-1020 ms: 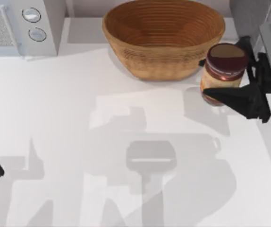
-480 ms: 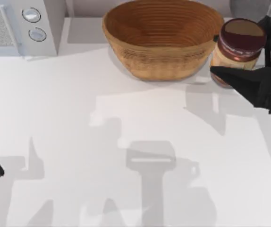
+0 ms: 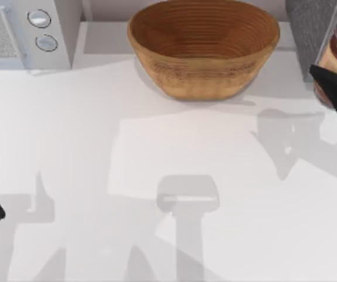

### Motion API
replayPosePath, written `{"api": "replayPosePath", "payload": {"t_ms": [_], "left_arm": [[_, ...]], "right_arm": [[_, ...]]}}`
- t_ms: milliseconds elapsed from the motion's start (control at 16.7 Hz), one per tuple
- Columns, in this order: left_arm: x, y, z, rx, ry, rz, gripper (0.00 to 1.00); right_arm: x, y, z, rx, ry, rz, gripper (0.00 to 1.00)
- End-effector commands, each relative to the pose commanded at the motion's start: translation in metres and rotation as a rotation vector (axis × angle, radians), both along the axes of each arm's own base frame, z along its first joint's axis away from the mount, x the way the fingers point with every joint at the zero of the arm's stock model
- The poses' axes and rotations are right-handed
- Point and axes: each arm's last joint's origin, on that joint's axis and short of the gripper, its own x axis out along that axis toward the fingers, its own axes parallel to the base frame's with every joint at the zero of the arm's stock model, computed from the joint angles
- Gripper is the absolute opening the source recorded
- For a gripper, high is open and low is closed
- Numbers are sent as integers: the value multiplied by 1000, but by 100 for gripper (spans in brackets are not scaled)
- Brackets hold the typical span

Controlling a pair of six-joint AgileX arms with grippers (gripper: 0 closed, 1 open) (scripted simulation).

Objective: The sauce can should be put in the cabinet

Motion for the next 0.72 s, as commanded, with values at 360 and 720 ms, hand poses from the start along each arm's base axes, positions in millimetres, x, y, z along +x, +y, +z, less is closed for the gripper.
{"api": "replayPosePath", "payload": {"t_ms": [360,720], "left_arm": [[0,0,0,0,0,0,100],[0,0,0,0,0,0,100]], "right_arm": [[-49,-17,-20,7,85,-301,0],[-110,-33,-45,30,26,-687,0]]}}
